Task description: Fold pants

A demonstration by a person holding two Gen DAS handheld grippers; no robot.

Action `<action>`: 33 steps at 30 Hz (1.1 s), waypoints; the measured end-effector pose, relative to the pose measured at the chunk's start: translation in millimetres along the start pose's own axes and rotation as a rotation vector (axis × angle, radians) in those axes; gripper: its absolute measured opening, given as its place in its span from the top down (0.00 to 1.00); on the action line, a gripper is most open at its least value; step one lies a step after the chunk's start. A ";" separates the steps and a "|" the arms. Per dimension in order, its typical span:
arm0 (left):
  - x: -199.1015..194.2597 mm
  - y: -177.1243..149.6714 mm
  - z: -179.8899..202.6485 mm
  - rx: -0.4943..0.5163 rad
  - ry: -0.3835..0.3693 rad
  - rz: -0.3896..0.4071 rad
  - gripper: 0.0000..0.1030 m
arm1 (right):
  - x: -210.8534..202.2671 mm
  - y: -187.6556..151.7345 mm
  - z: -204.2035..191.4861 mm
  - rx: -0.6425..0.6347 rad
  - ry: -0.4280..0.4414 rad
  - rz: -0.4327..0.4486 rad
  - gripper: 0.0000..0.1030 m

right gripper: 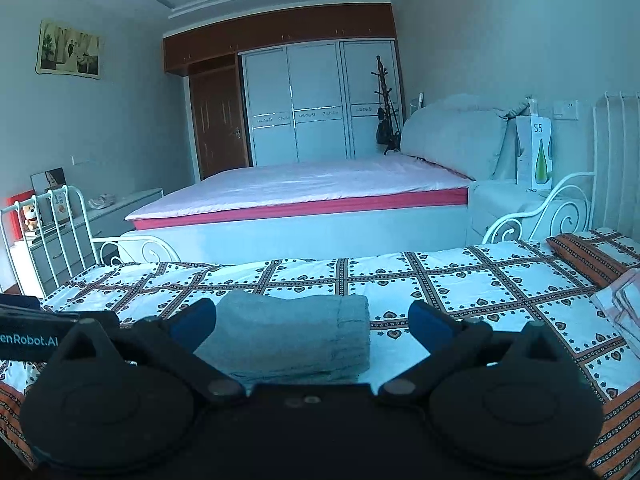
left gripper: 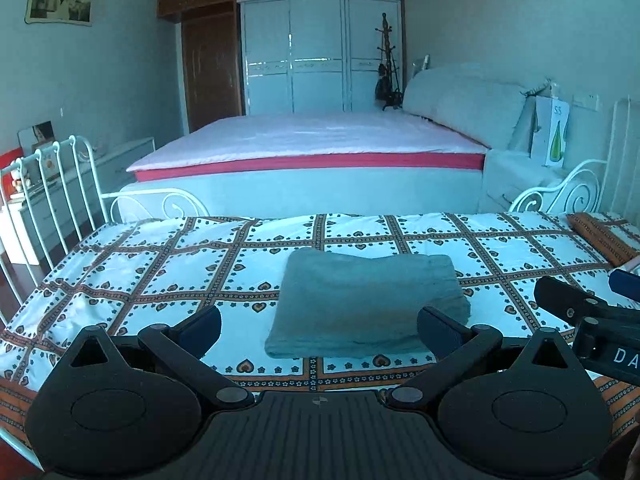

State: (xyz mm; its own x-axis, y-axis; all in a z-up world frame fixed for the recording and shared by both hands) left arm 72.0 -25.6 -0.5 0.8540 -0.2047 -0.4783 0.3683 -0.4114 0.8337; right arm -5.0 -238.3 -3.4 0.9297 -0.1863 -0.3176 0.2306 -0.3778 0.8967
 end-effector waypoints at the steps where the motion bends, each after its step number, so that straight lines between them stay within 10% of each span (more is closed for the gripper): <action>1: 0.6 0.1 0.3 -0.001 -0.003 -0.002 0.00 | 0.3 -0.3 -0.3 -0.001 -0.002 -0.001 0.06; 33: 4.7 -1.2 13.3 0.033 -0.008 0.016 0.00 | 0.1 -6.0 -6.8 0.008 0.059 -0.027 0.06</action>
State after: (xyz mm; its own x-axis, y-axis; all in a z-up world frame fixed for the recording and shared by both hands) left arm 70.6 -37.9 -7.4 0.8568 -0.2183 -0.4672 0.3424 -0.4367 0.8319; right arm -4.4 -229.9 -6.7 0.9384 -0.1222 -0.3231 0.2541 -0.3897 0.8852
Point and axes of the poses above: each gripper's, at about its wrist camera, not at the fingertips, and x roughly the way its jaws point, z to its right, y to its top, the point moved 2 cm from there along x, roughly the way its jaws point, and after that the axes turned 14 degrees about x, right-handed, at the moved point
